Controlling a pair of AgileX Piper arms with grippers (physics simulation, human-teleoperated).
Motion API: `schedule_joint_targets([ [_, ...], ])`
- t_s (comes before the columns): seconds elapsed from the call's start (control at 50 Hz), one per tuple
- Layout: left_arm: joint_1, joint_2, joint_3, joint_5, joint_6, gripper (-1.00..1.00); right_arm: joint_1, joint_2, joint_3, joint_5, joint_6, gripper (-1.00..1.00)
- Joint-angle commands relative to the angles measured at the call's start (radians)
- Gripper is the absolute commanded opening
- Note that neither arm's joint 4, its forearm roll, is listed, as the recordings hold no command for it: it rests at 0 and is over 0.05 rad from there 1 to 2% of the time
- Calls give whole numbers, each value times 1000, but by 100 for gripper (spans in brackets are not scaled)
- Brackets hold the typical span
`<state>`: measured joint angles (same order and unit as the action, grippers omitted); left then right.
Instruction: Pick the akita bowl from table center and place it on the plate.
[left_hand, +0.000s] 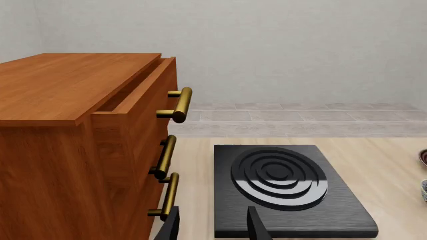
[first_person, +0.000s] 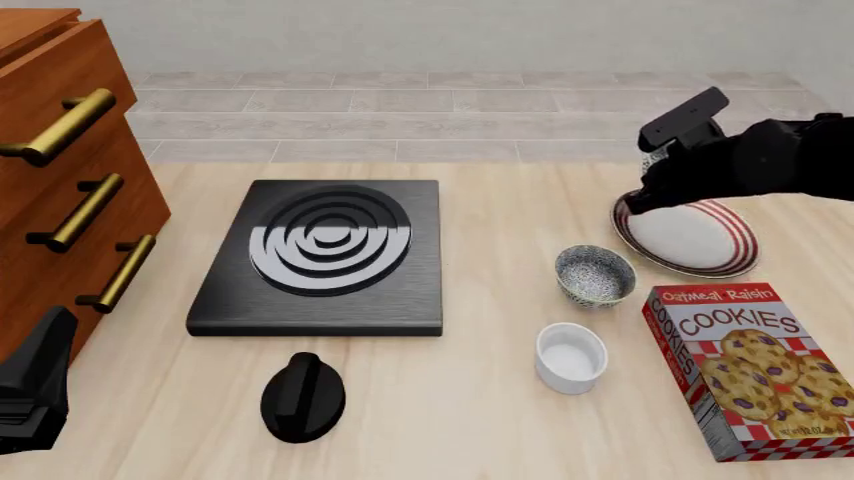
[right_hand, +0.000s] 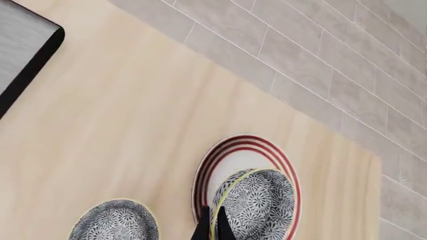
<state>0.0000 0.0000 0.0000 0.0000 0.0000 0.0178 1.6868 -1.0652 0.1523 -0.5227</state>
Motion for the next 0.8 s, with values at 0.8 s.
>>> schedule_joint_targets([
  [0.8,0,0,0,0,0,100,-129,132,-17,-62,-34,-100],
])
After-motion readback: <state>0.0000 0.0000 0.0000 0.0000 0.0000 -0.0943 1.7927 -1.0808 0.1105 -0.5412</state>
